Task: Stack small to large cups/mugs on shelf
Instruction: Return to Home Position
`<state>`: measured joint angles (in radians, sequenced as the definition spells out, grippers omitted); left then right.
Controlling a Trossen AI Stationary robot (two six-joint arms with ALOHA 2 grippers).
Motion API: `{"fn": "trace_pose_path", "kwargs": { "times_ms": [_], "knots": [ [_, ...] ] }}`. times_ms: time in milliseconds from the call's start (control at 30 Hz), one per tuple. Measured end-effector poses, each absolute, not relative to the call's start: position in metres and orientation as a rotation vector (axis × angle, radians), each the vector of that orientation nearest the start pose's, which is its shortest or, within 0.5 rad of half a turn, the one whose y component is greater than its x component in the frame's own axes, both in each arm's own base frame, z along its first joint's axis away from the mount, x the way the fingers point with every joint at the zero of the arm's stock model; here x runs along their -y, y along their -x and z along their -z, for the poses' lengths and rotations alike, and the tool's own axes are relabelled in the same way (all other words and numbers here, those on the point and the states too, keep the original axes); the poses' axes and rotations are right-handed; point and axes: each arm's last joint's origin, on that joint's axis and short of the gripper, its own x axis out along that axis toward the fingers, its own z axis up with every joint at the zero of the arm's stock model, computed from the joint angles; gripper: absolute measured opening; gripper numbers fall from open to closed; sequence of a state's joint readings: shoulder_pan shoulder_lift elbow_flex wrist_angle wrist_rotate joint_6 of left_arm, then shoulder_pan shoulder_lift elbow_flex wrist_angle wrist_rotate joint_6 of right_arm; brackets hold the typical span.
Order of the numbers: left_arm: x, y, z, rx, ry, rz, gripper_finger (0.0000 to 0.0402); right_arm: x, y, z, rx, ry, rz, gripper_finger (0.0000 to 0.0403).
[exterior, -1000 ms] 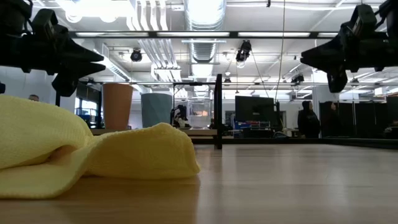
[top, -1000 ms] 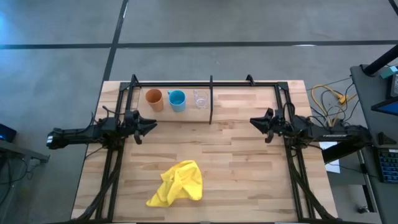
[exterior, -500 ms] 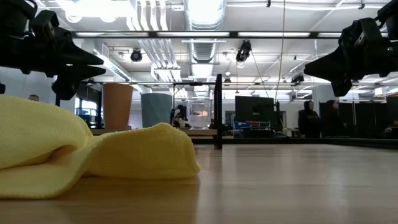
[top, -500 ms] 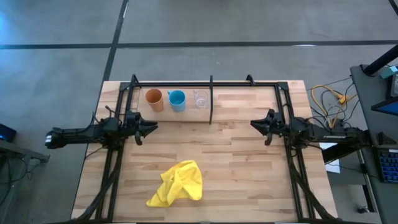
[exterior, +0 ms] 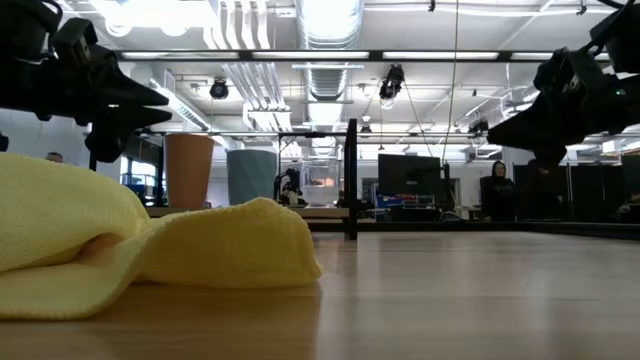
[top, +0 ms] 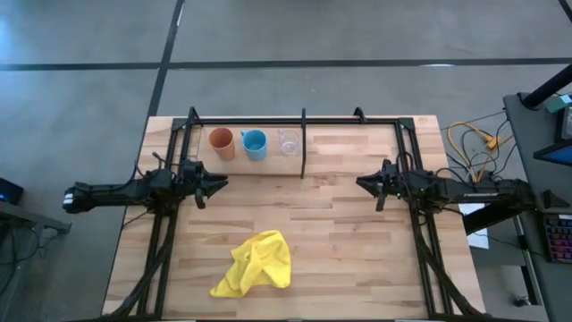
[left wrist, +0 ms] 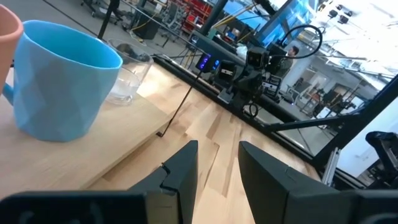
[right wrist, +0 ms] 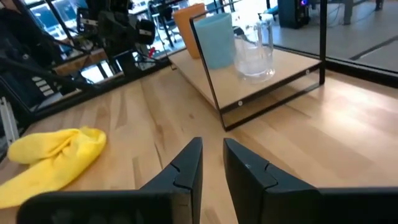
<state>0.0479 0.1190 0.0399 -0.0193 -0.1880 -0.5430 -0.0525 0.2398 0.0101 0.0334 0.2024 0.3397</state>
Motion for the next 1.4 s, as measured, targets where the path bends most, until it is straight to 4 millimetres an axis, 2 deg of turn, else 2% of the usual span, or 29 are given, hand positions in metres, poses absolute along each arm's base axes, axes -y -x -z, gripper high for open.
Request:
{"fn": "trace_pose_path", "kwargs": {
  "times_ms": [767, 1400],
  "knots": [
    [-0.0104, -0.1049, -0.1624, -0.073, 0.529, -0.267, 0.0102, 0.0105, -0.1105, -0.1487, -0.168, -0.320, 0.280, 0.0059],
    [-0.0104, -0.1049, -0.1626, -0.072, 0.530, -0.266, 0.0102, 0.0069, -0.1072, -0.1553, -0.100, -0.324, 0.237, 0.0059]
  ]
}}
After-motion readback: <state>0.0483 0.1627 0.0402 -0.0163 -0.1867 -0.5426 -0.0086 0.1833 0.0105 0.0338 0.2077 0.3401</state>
